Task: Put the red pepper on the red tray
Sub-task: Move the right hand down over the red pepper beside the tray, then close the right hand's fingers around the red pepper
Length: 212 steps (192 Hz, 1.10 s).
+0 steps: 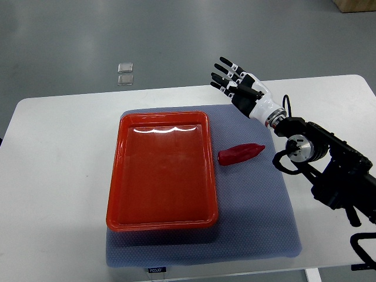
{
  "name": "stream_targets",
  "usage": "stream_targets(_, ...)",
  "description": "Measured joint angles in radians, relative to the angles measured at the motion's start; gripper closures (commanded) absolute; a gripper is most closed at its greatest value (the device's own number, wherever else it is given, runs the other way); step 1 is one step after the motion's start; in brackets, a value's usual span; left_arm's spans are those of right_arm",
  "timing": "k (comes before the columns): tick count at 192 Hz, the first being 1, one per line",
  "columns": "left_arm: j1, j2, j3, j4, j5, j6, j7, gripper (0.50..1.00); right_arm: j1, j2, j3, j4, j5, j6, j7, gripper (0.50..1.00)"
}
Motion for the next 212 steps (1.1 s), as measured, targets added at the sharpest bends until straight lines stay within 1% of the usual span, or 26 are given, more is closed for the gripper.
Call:
stream_targets(11, 0.0, 0.0, 0.0, 0.0, 0.0, 0.0, 0.0, 0.5, 0.043, -0.055, -0.069, 0.007, -0.031, 0.041, 0.0, 0.587)
stream_targets(30, 0.0, 0.0, 0.0, -0.002, 0.0, -0.001, 0.0, 0.5, 0.174, -0.162, -0.272, 0.033, -0.092, 0.114, -0.001, 0.587)
stream_targets(46, 0.0, 0.0, 0.0, -0.006, 0.0, -0.002, 0.0, 0.5, 0.292, -0.224, -0.469, 0.07, -0.185, 0.139, -0.001, 0.587)
stream_targets(63, 0.0, 0.0, 0.0, -0.011, 0.0, -0.009, 0.0, 0.5, 0.411, -0.247, -0.688, 0.11, -0.32, 0.132, -0.001, 0.587)
stream_targets(74, 0.0, 0.0, 0.0, -0.013, 0.0, -0.012, 0.0, 0.5, 0.471, -0.248, -0.809, 0.12, -0.396, 0.097, -0.001, 0.589)
stream_targets(90, 0.0, 0.0, 0.0, -0.014, 0.0, -0.013, 0.0, 0.5, 0.516, -0.237, -0.918, 0.124, -0.462, 0.047, 0.0, 0.591)
stream_targets(108, 0.0, 0.0, 0.0, -0.011, 0.0, -0.013, 0.0, 0.5, 0.53, -0.228, -0.983, 0.124, -0.512, 0.006, -0.005, 0.591)
stream_targets(134, 0.002, 0.0, 0.0, -0.011, 0.0, -0.013, 0.0, 0.5, 0.532, -0.235, -1.015, 0.124, -0.544, -0.033, -0.034, 0.593)
stream_targets(165, 0.005, 0.0, 0.0, -0.007, 0.0, -0.013, 0.0, 0.5, 0.533, -0.248, -1.036, 0.126, -0.56, -0.037, -0.055, 0.593)
stream_targets(212, 0.006, 0.0, 0.0, 0.0, 0.0, -0.013, 0.0, 0.5, 0.532, -0.251, -1.048, 0.14, -0.568, -0.033, -0.059, 0.597)
